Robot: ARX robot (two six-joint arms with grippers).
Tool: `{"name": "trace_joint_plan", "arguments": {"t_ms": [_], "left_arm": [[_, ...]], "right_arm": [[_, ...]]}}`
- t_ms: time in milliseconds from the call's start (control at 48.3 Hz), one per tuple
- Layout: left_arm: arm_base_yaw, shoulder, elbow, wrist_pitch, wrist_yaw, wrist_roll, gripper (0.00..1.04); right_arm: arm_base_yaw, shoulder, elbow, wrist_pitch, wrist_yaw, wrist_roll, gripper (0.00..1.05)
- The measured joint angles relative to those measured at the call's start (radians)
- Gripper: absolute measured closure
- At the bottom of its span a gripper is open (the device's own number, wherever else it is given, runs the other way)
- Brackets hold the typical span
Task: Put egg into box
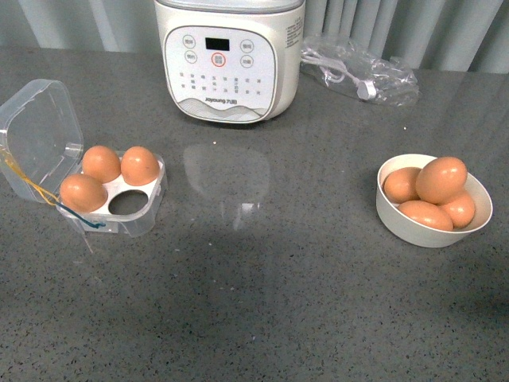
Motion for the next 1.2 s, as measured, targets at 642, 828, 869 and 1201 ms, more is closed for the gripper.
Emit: {"name": "trace_joint_plan", "arguments": {"t_ms": [642,828,869,1201], "left_arm": [[0.000,0.000,0.000,0.000,0.000,0.000,0.07],[0.000,0.000,0.000,0.000,0.000,0.000,0.07],[0.000,0.000,0.000,0.000,-0.002,0.000,0.07],[0.000,0.000,0.000,0.000,0.000,0.000,0.07]], "right_arm": [[0.000,0.000,0.000,0.000,0.000,0.000,0.07],[0.050,0.041,0.008,-0.004,0.149,-0.058,0.07],[0.092,0.109,0.023,0.003,0.257,-0.112,0.07],[0.124,0.864,0.389,-0.042,0.084,-0.088,0.07]]}}
